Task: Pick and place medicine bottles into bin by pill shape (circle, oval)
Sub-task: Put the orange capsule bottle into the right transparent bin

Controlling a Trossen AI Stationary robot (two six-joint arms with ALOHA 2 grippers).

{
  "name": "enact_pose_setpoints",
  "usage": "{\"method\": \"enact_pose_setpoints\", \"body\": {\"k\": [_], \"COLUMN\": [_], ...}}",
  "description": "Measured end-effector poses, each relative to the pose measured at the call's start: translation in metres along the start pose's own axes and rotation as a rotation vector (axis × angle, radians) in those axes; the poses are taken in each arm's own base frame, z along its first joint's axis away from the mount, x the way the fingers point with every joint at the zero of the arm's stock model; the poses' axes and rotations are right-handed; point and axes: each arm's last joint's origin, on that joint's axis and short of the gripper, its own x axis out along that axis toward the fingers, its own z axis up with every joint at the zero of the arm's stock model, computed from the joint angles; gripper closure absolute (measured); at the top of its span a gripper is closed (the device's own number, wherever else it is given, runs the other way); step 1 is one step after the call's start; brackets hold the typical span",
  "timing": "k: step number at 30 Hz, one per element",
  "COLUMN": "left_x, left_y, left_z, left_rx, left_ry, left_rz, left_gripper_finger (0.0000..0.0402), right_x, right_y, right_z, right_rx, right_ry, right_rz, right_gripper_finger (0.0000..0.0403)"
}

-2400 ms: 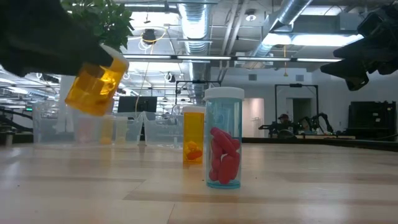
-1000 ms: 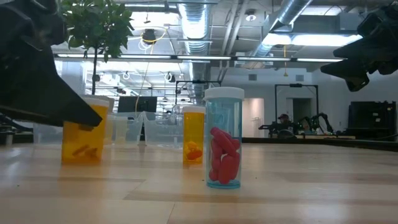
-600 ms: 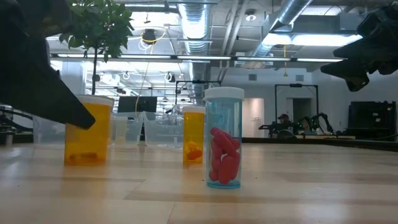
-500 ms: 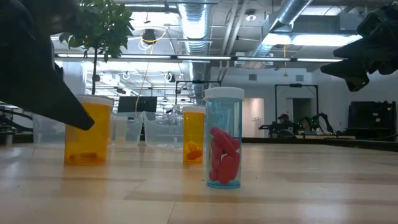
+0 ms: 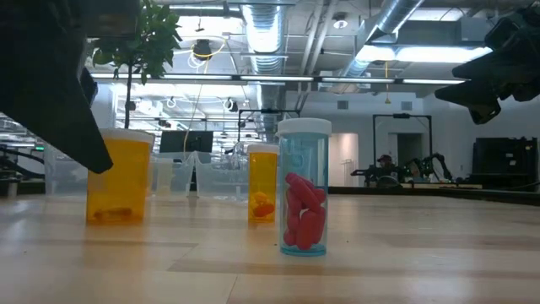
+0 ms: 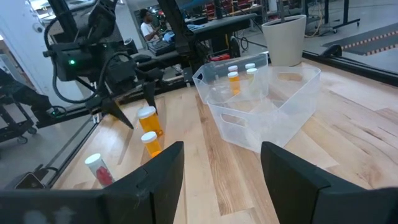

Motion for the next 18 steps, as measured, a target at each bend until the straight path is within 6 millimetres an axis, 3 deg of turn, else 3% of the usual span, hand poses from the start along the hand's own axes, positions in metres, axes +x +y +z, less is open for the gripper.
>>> {"method": "enact_pose_setpoints", "body": {"k": [8,18], "left_x": [-0.009,-0.008], "left_y": [0.004,0.004], "left_z": [0.019,0.035], "left_rx": [0.045,0.051], "left_ry": [0.052,0.145], "left_rz": [0.092,0.043], "left_gripper_finger": [0.0104,0.0093], "right_x": [0.000,0.000], "right_y": [0.000,0.000], "right_z": [0.000,0.000], "right_rx": [-0.001,-0.005], "right_ry": [0.000,0.001], "right_rz": [0.000,0.000], "right_gripper_finger": [0.0177,0.0177]}}
